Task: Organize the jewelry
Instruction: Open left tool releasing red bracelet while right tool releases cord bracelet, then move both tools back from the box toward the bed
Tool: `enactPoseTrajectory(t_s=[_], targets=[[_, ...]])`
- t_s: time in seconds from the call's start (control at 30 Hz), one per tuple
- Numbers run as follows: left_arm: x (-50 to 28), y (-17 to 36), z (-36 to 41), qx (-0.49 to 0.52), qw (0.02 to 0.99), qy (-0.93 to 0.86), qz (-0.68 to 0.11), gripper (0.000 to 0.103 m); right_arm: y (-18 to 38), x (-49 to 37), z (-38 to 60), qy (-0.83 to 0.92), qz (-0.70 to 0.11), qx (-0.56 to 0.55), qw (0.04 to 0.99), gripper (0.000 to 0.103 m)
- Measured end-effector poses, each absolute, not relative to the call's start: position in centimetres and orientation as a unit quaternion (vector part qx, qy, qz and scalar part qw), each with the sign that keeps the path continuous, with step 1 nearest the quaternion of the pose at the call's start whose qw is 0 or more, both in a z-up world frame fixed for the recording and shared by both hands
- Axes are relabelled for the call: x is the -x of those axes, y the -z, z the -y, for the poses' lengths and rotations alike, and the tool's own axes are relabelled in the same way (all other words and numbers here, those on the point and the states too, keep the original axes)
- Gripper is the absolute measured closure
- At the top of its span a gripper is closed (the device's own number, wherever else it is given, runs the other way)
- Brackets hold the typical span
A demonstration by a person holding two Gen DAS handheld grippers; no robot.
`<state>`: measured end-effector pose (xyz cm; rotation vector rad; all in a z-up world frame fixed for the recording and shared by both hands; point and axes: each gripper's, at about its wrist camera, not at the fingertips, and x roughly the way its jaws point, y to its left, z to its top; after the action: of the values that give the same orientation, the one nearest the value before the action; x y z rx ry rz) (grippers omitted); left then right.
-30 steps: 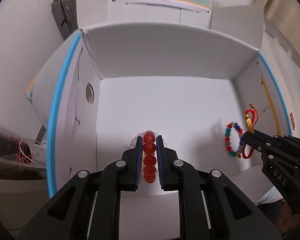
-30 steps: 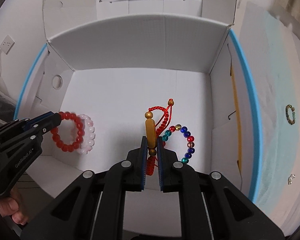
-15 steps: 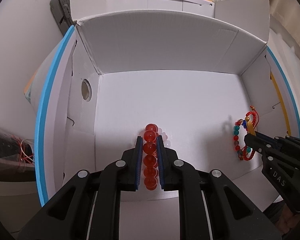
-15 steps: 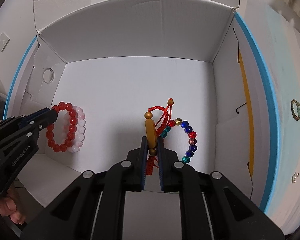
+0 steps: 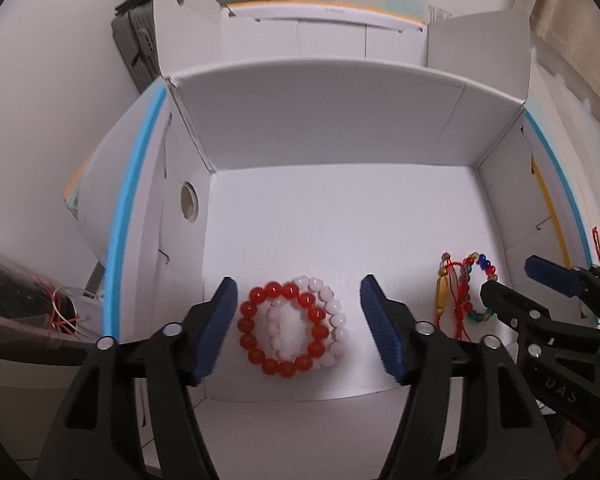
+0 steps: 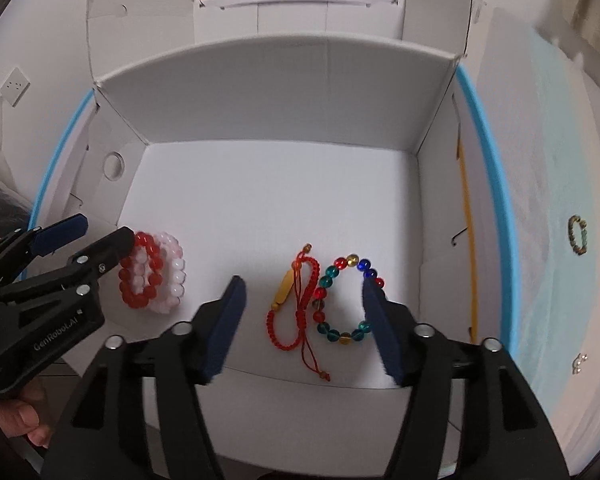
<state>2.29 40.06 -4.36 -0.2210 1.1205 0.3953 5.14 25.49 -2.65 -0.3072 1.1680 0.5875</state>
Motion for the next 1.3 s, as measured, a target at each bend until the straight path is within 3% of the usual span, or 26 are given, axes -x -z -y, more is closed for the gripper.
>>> enactPoseTrajectory(t_s=[0.17,0.37,0.67,1.3], targets=[[-2.1,3.0,-39.6,0.098,0.828,-0.197,-0.515,0.019,0.8,-4.8,-24.7,-0.276,-0.525,0.14,0.793,0.031],[-2.2,2.2,-38.8,0.091,0.835,-0.204,-0.503,0.006,-0.8,-4.4,-22.6,-0.276,-0.506,0.13,0.807,0.017],[-3.0,0.2,-36.3,0.081,0.846,-0.195,-0.489,0.006,-3.7,-4.7,-18.3,-0.26,-0.484,0.109,0.829,0.009],[-7.8,-3.2,-24.2,0.034,0.877,-0.12,-0.465,0.006,-6.9,-7.6,-4.1,-0.182,-0.462,0.057,0.866,0.008]])
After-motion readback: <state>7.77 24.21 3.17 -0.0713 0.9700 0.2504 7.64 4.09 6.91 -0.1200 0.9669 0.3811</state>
